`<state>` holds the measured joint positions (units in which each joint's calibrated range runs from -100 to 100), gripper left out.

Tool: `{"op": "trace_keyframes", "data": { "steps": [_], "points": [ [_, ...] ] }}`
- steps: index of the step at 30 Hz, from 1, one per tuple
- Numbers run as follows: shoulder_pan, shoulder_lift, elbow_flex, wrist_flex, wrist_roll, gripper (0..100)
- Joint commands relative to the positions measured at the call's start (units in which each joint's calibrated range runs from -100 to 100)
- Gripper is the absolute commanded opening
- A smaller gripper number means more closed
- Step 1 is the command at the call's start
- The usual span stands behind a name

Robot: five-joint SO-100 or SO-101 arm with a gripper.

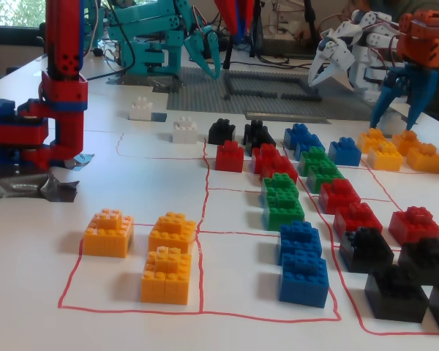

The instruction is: Grab the block and put it in the grey marker

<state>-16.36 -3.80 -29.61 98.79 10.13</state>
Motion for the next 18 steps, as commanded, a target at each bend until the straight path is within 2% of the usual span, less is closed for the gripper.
{"op": "trace_keyframes", "data": {
  "steps": [1,10,18],
  "points": [
    [4.3,-4.8,-1.0,0.8,-1.6,0],
    [15.5,-4.7,5.2,-2.1,-7.4,0],
    [22.2,-5.5,20.5,-11.1,-8.5,0]
  ]
}}
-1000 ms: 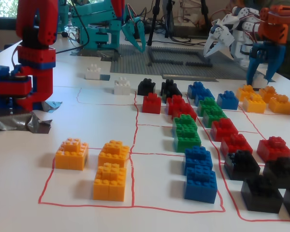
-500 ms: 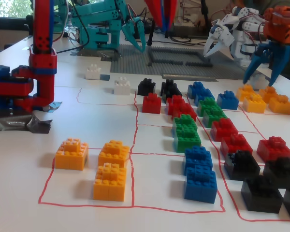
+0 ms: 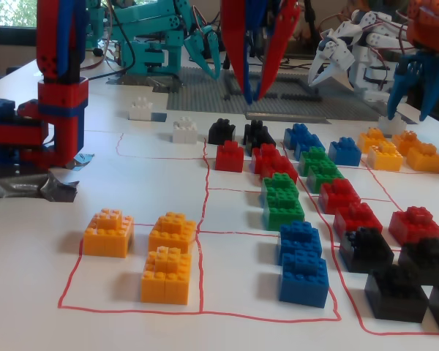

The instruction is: Grab the block and put it in the grey marker

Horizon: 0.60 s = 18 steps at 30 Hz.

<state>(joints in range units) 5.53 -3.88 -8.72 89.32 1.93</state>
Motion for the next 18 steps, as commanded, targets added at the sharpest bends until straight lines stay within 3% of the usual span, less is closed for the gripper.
{"op": "trace_keyframes", "data": {
  "steps": [1,18],
  "points": [
    [0.6,-5.4,0.3,-2.3,-0.4,0],
    [1.2,-5.3,11.3,-13.6,0.9,0]
  ]
}}
